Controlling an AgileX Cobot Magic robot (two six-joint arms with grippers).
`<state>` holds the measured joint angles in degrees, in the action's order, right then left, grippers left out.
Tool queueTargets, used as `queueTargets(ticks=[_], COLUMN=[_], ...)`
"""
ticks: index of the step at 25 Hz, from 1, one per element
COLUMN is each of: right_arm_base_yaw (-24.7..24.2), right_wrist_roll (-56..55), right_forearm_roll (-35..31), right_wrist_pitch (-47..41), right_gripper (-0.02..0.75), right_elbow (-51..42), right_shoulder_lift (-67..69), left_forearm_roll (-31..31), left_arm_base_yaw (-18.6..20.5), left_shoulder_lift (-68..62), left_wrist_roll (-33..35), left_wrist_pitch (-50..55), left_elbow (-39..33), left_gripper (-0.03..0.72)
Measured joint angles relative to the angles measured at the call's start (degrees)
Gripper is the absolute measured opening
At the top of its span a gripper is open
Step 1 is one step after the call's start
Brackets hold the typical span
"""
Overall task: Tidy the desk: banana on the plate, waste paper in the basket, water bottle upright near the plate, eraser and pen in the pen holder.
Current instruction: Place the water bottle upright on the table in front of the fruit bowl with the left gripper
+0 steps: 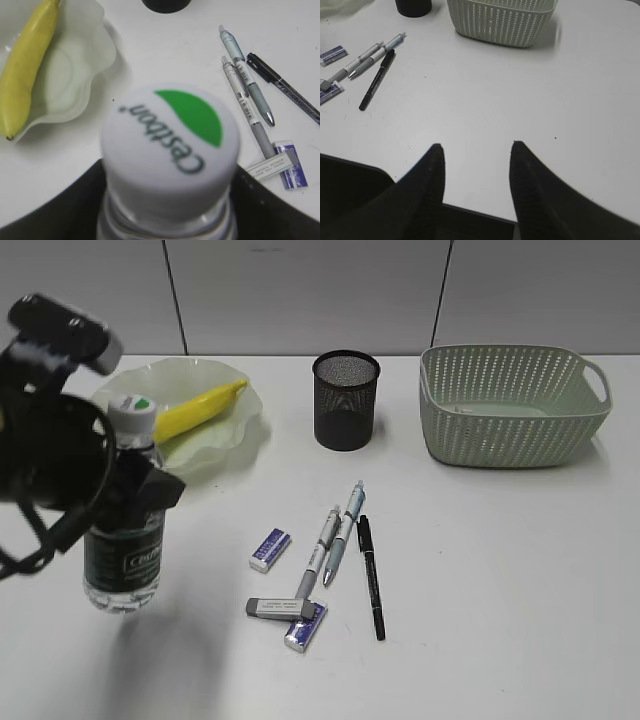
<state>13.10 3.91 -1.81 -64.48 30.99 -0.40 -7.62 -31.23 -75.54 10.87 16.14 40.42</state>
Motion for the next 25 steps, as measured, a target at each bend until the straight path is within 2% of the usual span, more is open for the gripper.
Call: queueTargets(ticks=[3, 5, 9, 15, 19, 20, 23, 25], right_arm_base_yaw=[0.0, 0.0, 0.0, 0.0, 0.0, 0.0, 0.0, 0.0], right_wrist_roll=[0.0, 0.0, 0.0, -0.06, -0.06, -0.06, -0.11, -0.11], right_forearm_roll=[0.07, 0.14, 0.14, 0.21, 0.21, 0.21, 0.21, 0.21], right_wrist_pitch=[0.05, 0.09, 0.09, 0.11, 0.16, 0.16, 0.16, 0.16], right_gripper=[0.349, 0.349, 0.349, 0.349, 0.349, 0.349, 0.349, 0.349], right_elbow=[0.0, 0.0, 0.0, 0.0, 0.0, 0.0, 0.0, 0.0], right_shoulder_lift=[0.0, 0.0, 0.0, 0.0, 0.0, 0.0, 0.0, 0.0], left_forearm_roll=[-3.43, -4.81, -5.36, -5.72, -6.12, -6.32, -6.9, -7.06], left_arm_base_yaw=[0.0, 0.0, 0.02, 0.02, 0.02, 0.02, 0.02, 0.02], left_shoulder_lift=[2.89, 2.79, -1.06, -11.83, -13.99, -14.18, -14.11, -12.49], left_wrist_roll=[-0.02, -0.16, -1.13, -1.75, -4.77, -5.18, -5.85, -5.9], left_wrist_pitch=[-15.19, -27.73, -42.45, -48.24, -50.2, -50.49, -51.57, -51.62], left_elbow=[-11.77, -16.34, -18.03, -17.9, -17.24, -17.17, -16.94, -16.94], left_gripper=[0.482, 0.482, 0.482, 0.482, 0.482, 0.494, 0.607, 0.65])
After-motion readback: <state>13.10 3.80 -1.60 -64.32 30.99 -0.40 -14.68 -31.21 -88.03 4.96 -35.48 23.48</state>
